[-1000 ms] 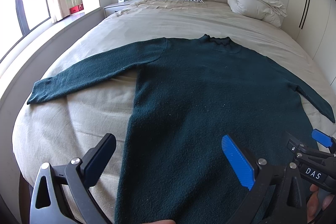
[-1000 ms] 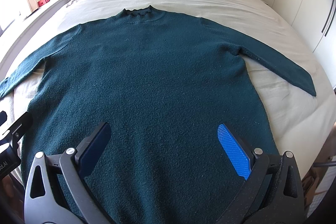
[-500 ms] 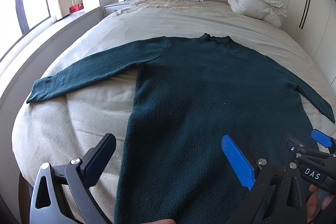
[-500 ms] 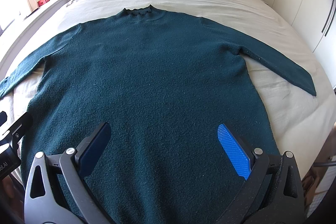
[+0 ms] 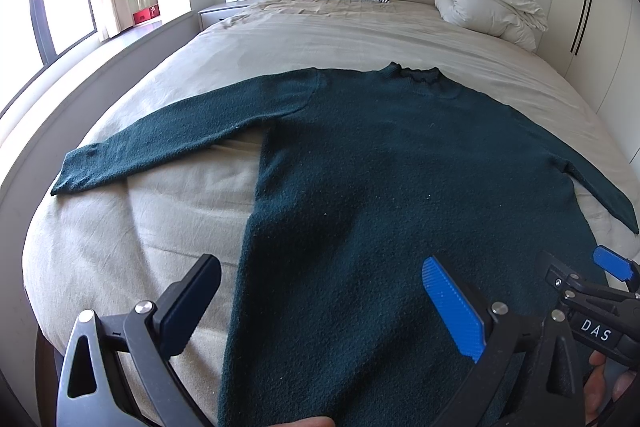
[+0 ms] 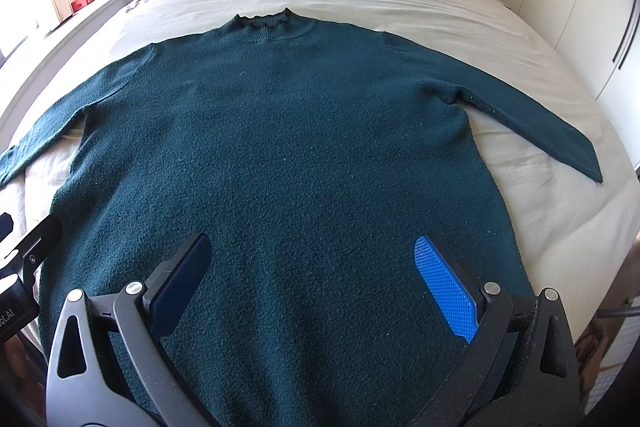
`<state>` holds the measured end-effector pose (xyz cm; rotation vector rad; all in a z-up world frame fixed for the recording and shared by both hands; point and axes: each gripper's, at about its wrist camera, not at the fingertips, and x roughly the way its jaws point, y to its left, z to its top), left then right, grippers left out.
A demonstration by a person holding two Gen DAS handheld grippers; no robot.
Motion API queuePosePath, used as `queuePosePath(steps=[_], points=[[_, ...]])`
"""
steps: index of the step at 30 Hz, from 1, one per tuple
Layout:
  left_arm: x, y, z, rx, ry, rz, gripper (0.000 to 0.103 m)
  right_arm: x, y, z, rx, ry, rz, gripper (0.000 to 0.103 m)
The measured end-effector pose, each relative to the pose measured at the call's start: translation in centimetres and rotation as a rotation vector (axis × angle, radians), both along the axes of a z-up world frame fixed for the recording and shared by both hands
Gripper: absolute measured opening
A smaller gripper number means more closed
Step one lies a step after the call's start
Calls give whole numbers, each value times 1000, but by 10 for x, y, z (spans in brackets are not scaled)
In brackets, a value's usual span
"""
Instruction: Fold small clothes
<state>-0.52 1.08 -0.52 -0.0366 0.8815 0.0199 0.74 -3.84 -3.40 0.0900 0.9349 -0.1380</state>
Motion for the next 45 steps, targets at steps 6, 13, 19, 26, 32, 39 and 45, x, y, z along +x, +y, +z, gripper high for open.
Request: queuePosePath(steps=[6,13,19,26,32,39,45], points=[[0,0,0,0,1,0,103,0,-1,0,0,0,-1,103],[-2,0,-2,1,2,1,103,0,2,-1,-3,2,2,103],[-5,-1,-5,3,3,5,103,1,2,0,-3,2,2,103],[-5,-2,-3,22,4,12,103,2,3,0,-6,5,4,103],[-3,-1,-3,22,10,9,103,4,5,0,-9,7,7,103],[-5,17,0,-41,-4,-3,103,8,5,2,17,-7,23,103],[8,95,11,-339,-59,78,103,14,-7,20,148,-100,38,103]])
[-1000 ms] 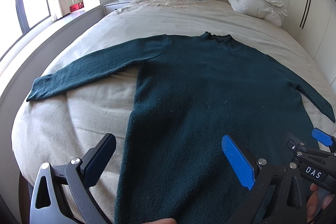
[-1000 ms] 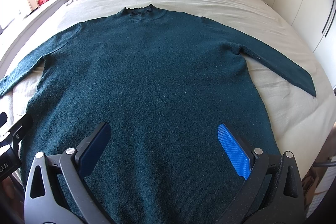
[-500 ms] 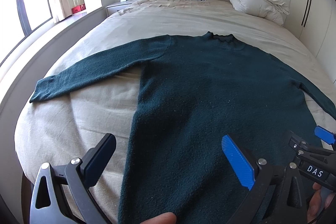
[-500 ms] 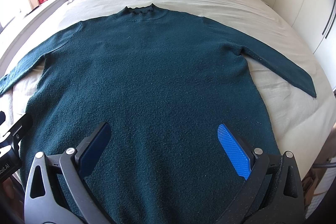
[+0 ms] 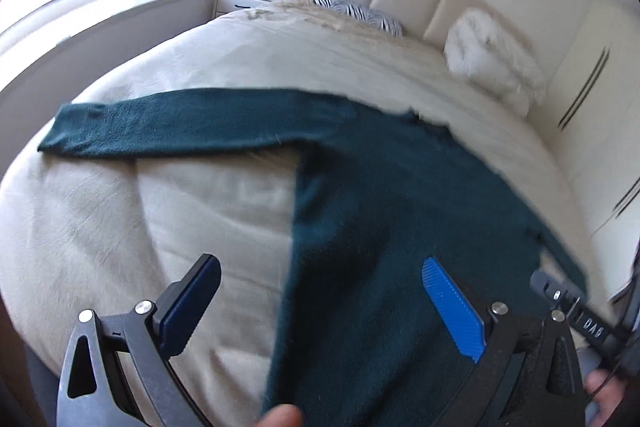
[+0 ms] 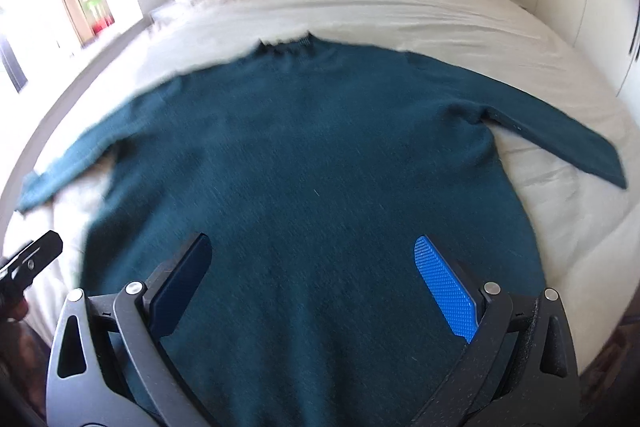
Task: Fold small clothes
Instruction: 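Grasp the sweater sleeve cuff with the left gripper, then fold the held sleeve across the sweater body with the left gripper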
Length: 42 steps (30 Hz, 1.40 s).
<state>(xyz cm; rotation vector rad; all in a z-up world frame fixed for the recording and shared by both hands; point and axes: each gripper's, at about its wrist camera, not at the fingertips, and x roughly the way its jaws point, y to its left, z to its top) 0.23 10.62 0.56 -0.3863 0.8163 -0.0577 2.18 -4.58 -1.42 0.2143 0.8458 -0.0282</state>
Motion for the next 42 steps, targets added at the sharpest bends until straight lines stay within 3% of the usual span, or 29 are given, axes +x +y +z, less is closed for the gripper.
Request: queuePosePath(steps=[3,5,7,9,14,16,18,25,31,32,34,36,38,42], points=[[6,35,5,-91,-23,39,103,4,-6,13,70,-51,-17,103],[6,59,4,-106,-27,101,103,8,-5,21,83,-70,-13,103],[10,77,-2,-143,13,121,103,12,0,29,81,-91,2,103],[7,110,-14,-281,20,184,103,15,7,37,76,-116,12,103],[-9,201,-51,-607,-47,449,101,19,26,52,74,-148,62,103],[-9,227,-58,-668,-77,525,92,22,33,55,69,-154,77,99],[-6,243,-62,-664,-95,584,82,27,39,57,67,-148,93,93],[12,287,-89,-721,-125,791,81,40,55,59,83,-139,115,89],[43,301,-97,-703,-127,843,81,46,60,57,95,-143,129,89],[46,304,-98,-705,-135,845,76,46,59,57,100,-143,127,89],[57,304,-98,-711,-137,831,54,47,57,55,107,-135,124,82],[69,305,-109,-744,-104,828,8,48,54,52,106,-130,122,79],[75,309,-110,-737,-93,838,7,48,49,50,110,-128,120,74],[107,280,-66,-569,-137,708,8,50,33,46,114,-119,100,57]])
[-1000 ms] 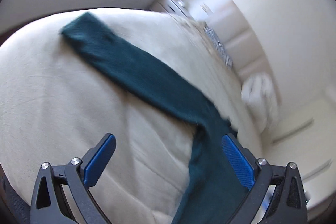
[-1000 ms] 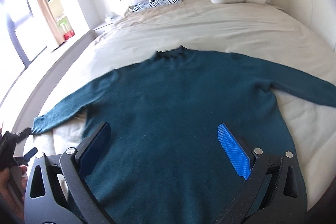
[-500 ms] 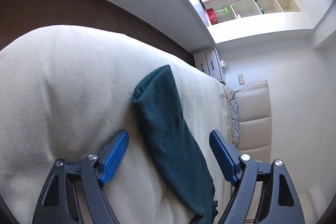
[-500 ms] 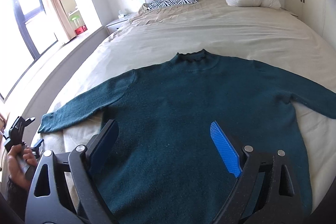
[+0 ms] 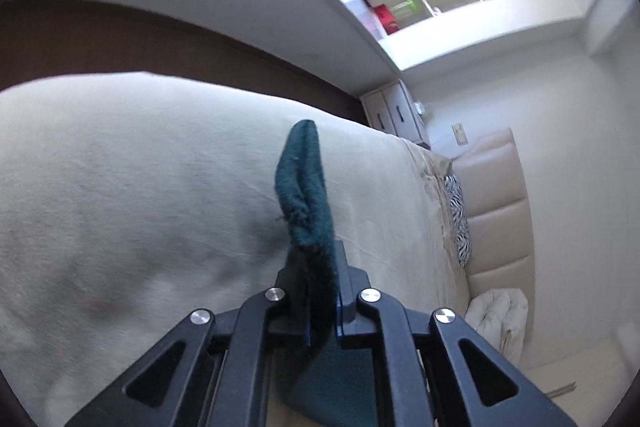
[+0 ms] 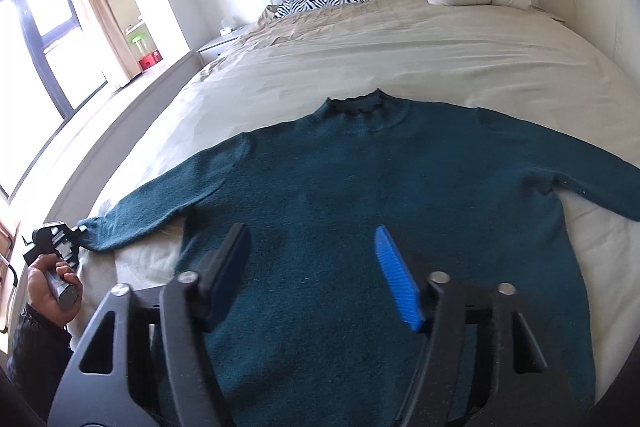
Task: Fold small clothes
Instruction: 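Fold the held sleeve across the sweater body with the left gripper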
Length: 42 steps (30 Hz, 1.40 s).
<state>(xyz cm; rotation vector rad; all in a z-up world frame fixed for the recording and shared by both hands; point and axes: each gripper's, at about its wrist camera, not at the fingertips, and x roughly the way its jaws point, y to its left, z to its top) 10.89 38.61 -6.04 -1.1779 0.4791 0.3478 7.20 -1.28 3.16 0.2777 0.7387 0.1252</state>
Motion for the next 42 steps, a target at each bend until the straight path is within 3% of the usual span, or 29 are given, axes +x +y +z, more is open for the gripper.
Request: queuePosePath(steps=[4,7,9,13,16,19,21,23,28,33,36,38,39,41,42], points=[[60,-82,52,255,-2,-280,8,9,-22,-10,61,39,-18,52],[89,-180,78,503,-9,-515,8,17,-38,-15,129,56,-37,52],[100,-252,78,669,-1,-656,8,24,-50,-18,160,64,-46,52],[107,-340,36,827,71,-840,8,39,-72,-27,226,91,-55,52],[118,-359,2,818,177,-918,16,55,-84,-37,259,130,-52,52],[111,-352,1,794,153,-944,33,78,-87,-52,313,194,-16,52],[91,-346,9,757,132,-940,67,98,-84,-64,366,240,16,52],[63,-344,16,746,107,-899,88,119,-75,-76,430,290,51,52],[26,-324,24,633,63,-889,86,168,-34,-103,557,402,143,52],[1,-293,25,496,26,-847,74,200,11,-128,556,532,186,52],[-13,-270,24,426,15,-804,70,207,22,-126,537,521,180,52],[-17,-258,25,396,9,-776,70,213,30,-122,518,516,189,42],[-19,-252,26,389,8,-763,70,212,40,-124,489,515,197,31],[-23,-242,28,379,0,-738,69,217,50,-121,431,509,213,24],[-24,-239,30,376,-6,-731,68,219,56,-118,387,499,224,14]])
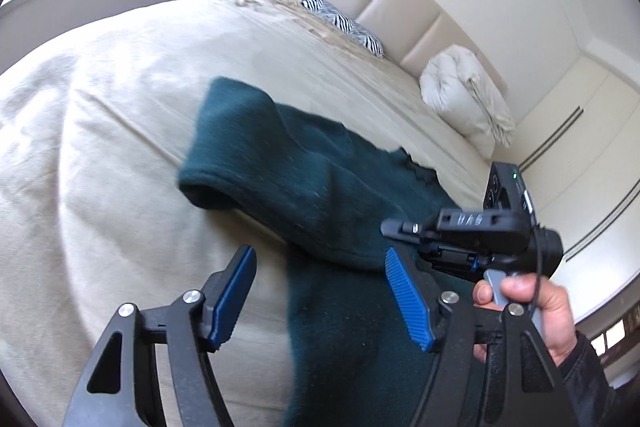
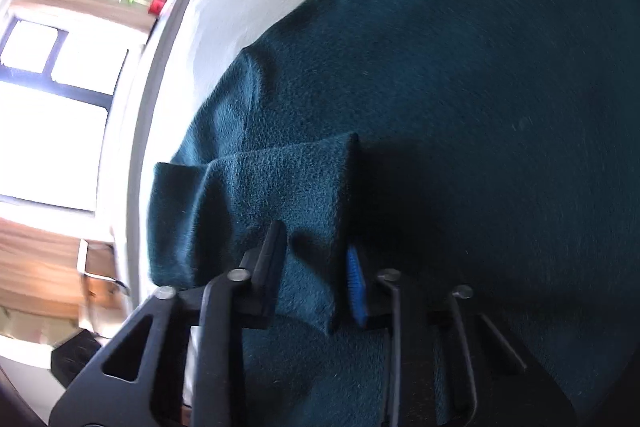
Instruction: Fold small clothes
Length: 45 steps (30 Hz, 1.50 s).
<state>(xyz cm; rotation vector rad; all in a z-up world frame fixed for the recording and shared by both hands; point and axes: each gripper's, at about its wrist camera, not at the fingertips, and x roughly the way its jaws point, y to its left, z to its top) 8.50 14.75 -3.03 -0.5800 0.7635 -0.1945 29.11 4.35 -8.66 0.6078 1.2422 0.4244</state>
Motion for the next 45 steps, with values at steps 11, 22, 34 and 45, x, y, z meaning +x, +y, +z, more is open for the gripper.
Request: queuePosePath(steps=[11,22,34,45], points=[[15,34,20,-62,-49,22,35,8,-68,58,-198,-181,-156,7],[68,29,26,-128,-62,-5,21,-12,-187,44,-276,-122,-346,7],[126,17,16,-152,-10,-55,21,-29,-213,6,-245,-39,-383,6],[160,5,-13,-164,58,-72,21,-43,-222,5,-219,-3,-397,6]])
